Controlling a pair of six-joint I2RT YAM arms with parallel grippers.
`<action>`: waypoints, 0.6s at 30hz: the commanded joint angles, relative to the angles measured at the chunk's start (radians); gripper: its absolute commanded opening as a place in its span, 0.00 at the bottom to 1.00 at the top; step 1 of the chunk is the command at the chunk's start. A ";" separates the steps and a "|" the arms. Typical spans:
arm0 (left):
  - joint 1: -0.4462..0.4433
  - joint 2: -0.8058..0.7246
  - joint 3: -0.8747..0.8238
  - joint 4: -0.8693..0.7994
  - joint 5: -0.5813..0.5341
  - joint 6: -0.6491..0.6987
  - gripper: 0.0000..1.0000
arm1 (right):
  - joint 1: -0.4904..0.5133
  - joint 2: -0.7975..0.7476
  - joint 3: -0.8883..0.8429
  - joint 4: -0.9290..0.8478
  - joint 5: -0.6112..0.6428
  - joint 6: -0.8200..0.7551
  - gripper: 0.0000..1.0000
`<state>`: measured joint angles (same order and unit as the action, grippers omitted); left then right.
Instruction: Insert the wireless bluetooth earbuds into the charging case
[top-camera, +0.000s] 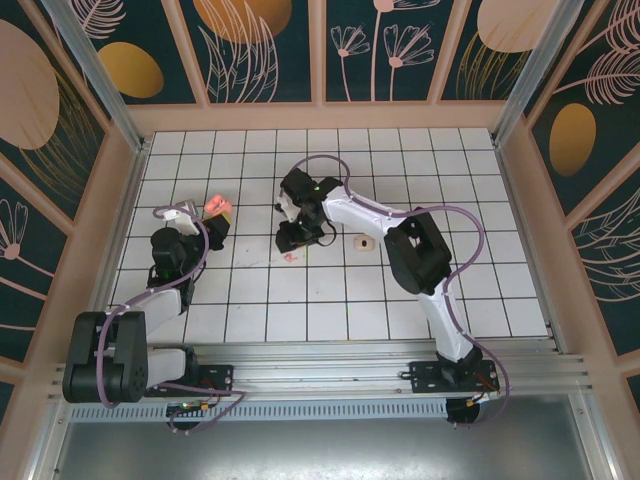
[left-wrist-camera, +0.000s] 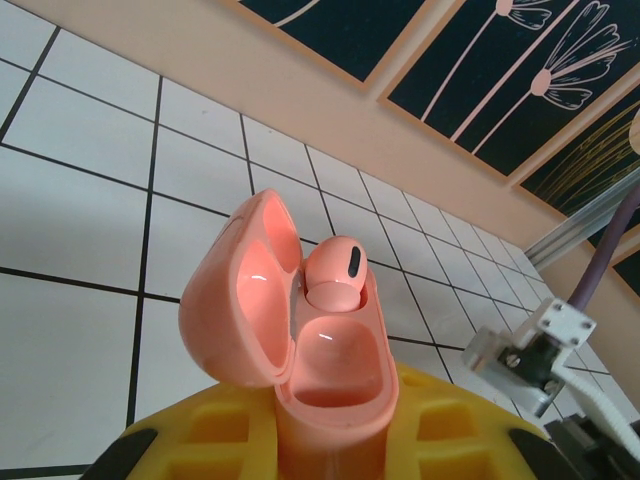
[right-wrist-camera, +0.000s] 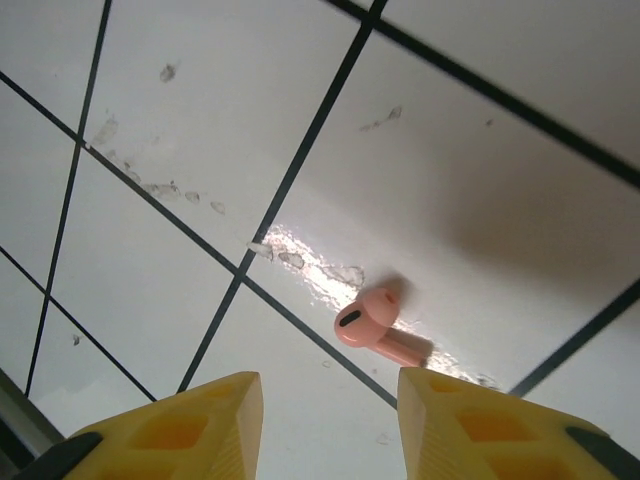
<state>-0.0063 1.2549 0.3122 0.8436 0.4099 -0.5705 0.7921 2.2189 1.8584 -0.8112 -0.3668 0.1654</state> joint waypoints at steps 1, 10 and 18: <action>0.006 -0.024 0.007 -0.007 0.005 -0.005 0.13 | 0.004 0.001 0.074 -0.107 0.074 -0.049 0.41; 0.006 -0.043 0.005 -0.024 0.000 0.001 0.13 | 0.006 0.048 0.077 -0.070 0.021 -0.049 0.42; 0.006 -0.039 0.013 -0.031 0.002 0.006 0.13 | 0.006 0.065 0.025 -0.027 -0.006 -0.038 0.44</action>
<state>-0.0063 1.2293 0.3122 0.8066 0.4095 -0.5701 0.7921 2.2639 1.9007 -0.8524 -0.3466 0.1352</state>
